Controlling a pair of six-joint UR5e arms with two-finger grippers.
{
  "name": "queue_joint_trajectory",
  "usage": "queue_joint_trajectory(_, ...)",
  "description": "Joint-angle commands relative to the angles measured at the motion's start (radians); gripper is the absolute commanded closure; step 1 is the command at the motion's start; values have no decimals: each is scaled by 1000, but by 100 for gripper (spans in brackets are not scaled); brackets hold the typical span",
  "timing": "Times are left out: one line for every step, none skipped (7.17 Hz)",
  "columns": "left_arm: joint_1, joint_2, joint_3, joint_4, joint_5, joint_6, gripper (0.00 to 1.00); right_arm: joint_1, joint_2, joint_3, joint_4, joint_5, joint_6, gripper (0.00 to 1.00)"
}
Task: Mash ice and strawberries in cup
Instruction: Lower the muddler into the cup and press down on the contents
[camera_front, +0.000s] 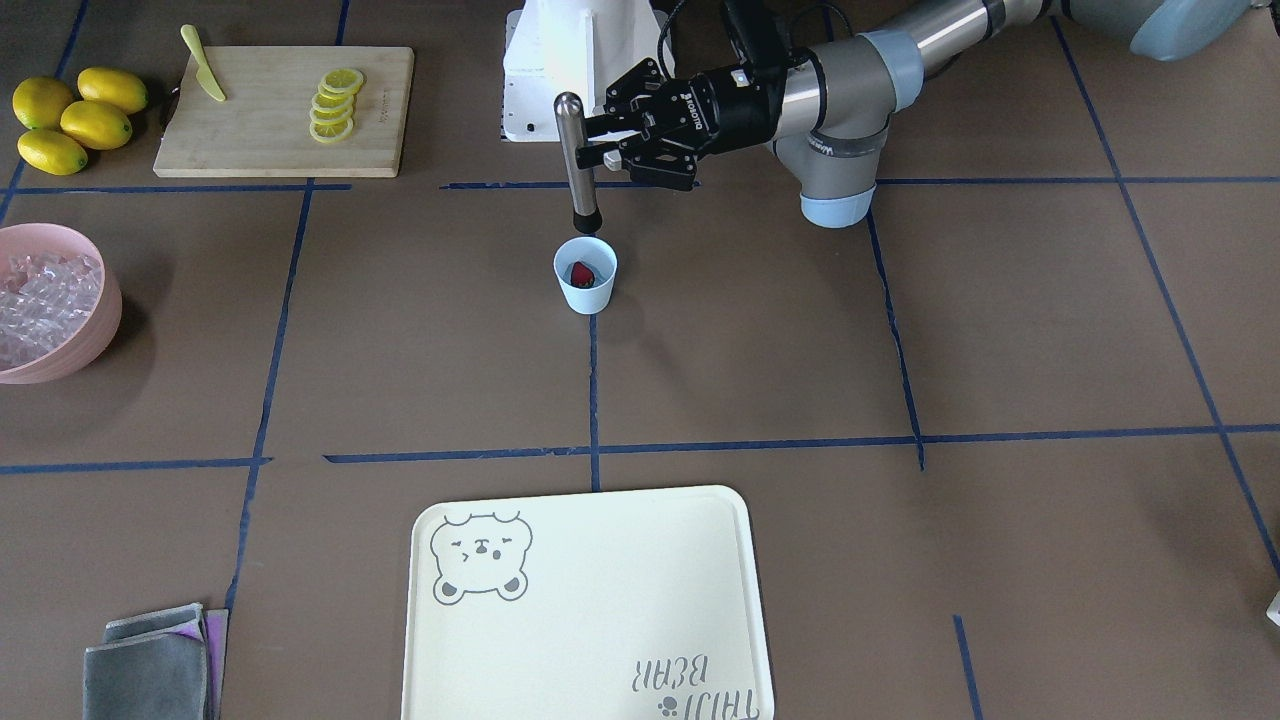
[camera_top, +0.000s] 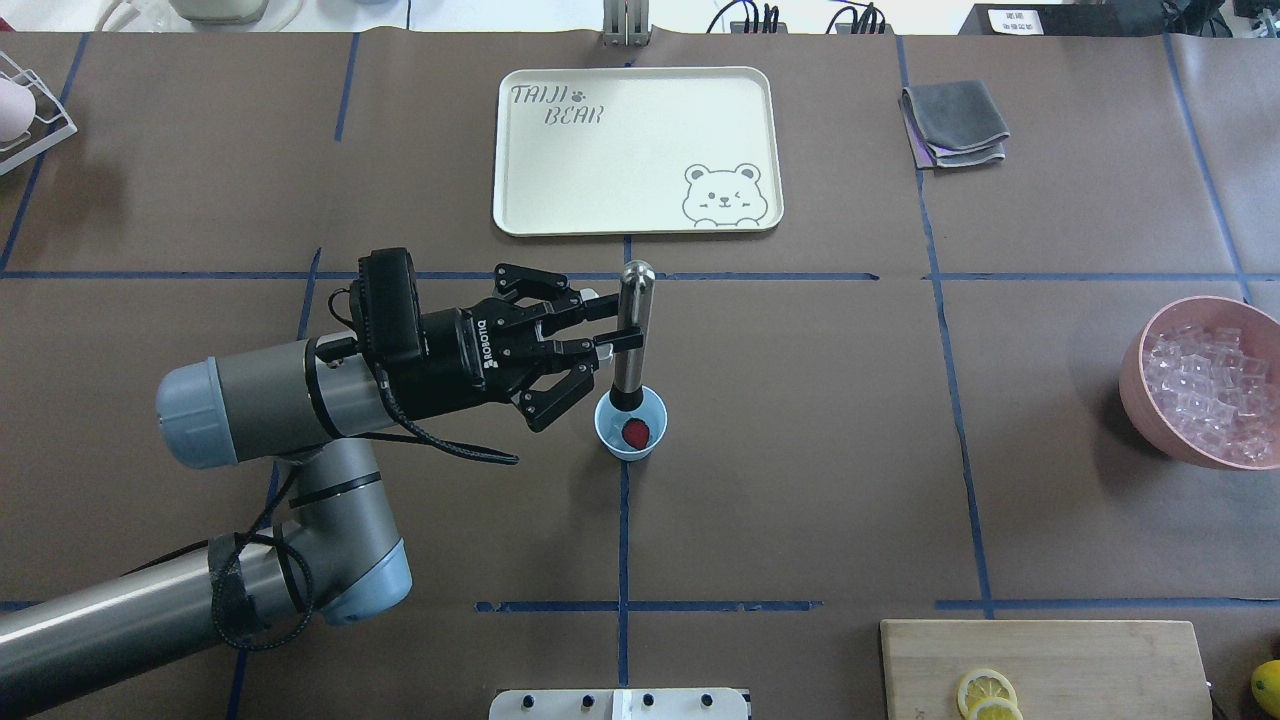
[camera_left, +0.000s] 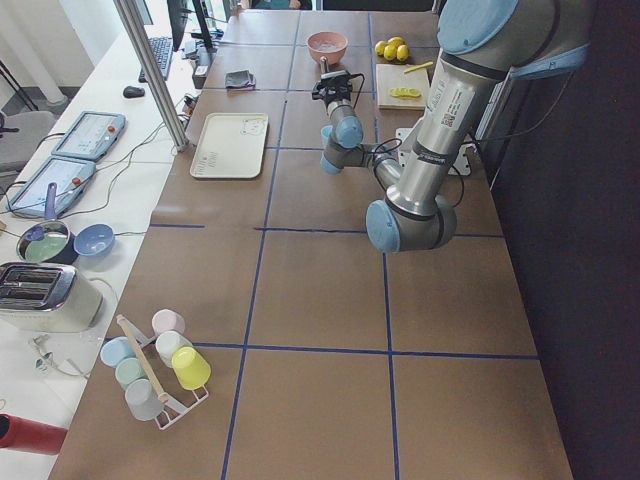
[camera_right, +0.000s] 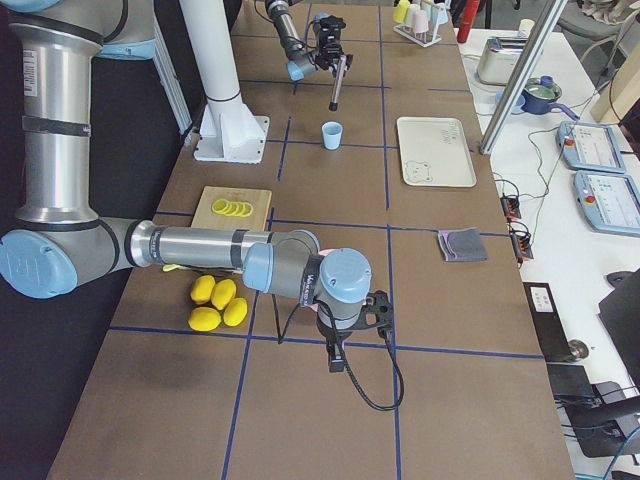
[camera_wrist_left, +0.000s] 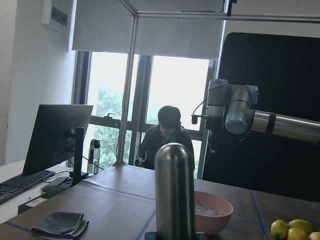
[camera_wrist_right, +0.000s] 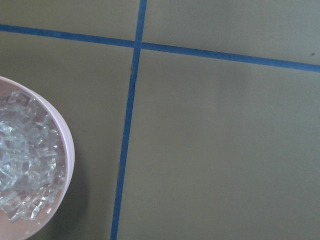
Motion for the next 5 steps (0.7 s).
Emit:
queue_joint_trajectory(20, -9, 39, -32, 25, 23, 98, 0, -1, -1, 0, 0, 0, 0)
queue_joint_trajectory(20, -14, 60, -47, 27, 24, 98, 0, -1, 1, 0, 0, 0, 0)
queue_joint_trajectory(23, -29, 113, -96, 27, 53, 98, 0, -1, -1, 0, 0, 0, 0)
queue_joint_trajectory(29, -41, 156, -125, 27, 72, 98, 0, -1, 1, 0, 0, 0, 0)
queue_joint_trajectory(31, -43, 169, -130, 28, 72, 98, 0, -1, 1, 0, 0, 0, 0)
